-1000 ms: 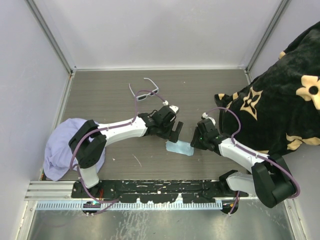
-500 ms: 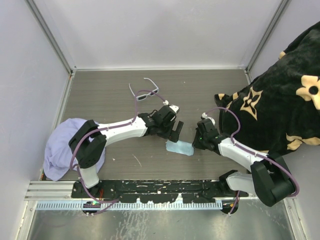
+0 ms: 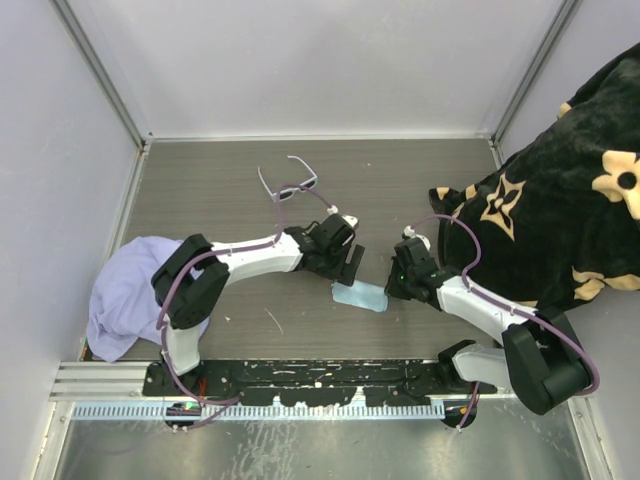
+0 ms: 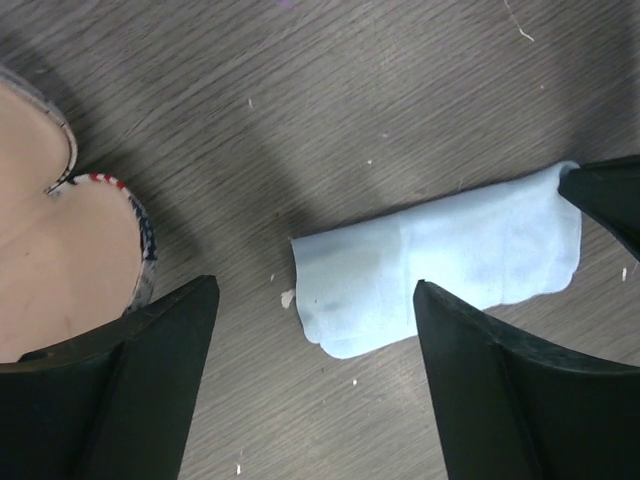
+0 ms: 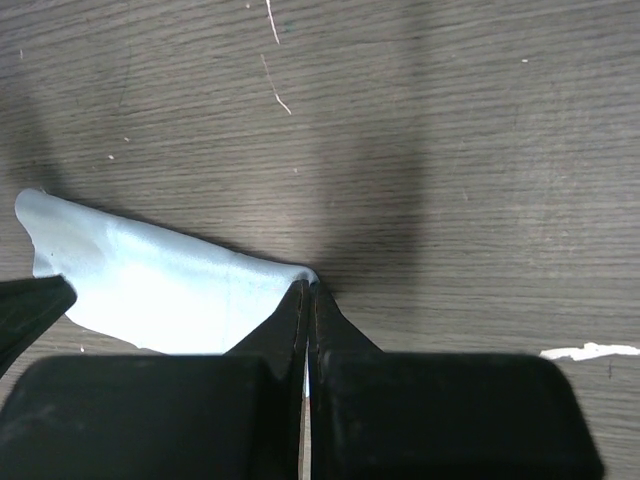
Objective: Organize the sunglasses
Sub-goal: Pick up the glasses cleaning cloth from the center of the board.
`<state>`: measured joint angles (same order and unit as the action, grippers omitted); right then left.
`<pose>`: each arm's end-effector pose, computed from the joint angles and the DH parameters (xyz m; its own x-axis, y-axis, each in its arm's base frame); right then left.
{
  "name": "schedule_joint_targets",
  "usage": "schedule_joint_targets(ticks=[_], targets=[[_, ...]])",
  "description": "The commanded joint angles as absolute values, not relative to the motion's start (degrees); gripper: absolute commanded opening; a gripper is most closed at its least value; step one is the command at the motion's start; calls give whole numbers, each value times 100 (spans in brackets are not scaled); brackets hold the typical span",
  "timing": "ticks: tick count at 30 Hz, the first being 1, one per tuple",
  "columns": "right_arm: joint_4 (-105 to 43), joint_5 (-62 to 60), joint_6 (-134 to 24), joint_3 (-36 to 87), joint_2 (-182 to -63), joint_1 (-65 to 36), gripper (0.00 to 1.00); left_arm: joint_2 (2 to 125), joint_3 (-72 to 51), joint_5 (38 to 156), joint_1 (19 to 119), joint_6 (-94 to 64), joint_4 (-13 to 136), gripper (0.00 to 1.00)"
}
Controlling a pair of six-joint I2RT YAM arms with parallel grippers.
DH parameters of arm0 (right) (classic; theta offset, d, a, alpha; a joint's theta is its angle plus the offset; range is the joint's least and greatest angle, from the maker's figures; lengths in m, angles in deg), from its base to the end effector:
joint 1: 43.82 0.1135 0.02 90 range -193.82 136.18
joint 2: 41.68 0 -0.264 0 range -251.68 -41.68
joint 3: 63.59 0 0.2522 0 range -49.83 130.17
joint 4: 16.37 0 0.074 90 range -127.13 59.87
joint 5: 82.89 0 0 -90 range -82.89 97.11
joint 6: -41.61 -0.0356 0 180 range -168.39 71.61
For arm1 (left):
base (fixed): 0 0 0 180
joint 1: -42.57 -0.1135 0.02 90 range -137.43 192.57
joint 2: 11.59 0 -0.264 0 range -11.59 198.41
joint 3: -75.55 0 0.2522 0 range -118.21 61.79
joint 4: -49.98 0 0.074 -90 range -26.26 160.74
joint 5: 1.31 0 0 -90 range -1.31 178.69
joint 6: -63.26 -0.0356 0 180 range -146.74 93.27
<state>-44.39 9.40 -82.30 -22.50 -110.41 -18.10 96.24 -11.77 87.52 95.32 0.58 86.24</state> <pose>0.1893 0.0896 0.1520 -0.8480 0.2103 -0.4866 0.0720 0.9551 0.2873 0.2409 -0.3157 0.1848 -0.8120 0.3097 -0.4947 0.4687 0.8512 -0.2363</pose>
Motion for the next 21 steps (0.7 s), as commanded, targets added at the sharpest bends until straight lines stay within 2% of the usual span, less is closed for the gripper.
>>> schedule_joint_targets(ticks=[1, 21], targets=[[-4605, 1027, -8153, -2249, -10809, -1810, 0, 9844, -1569, 8947, 9496, 113, 8396, 77], [-4955, 1257, -8175, -2086, -10681, -1808, 0, 10155, -1714, 9359, 9321, 400, 8144, 48]])
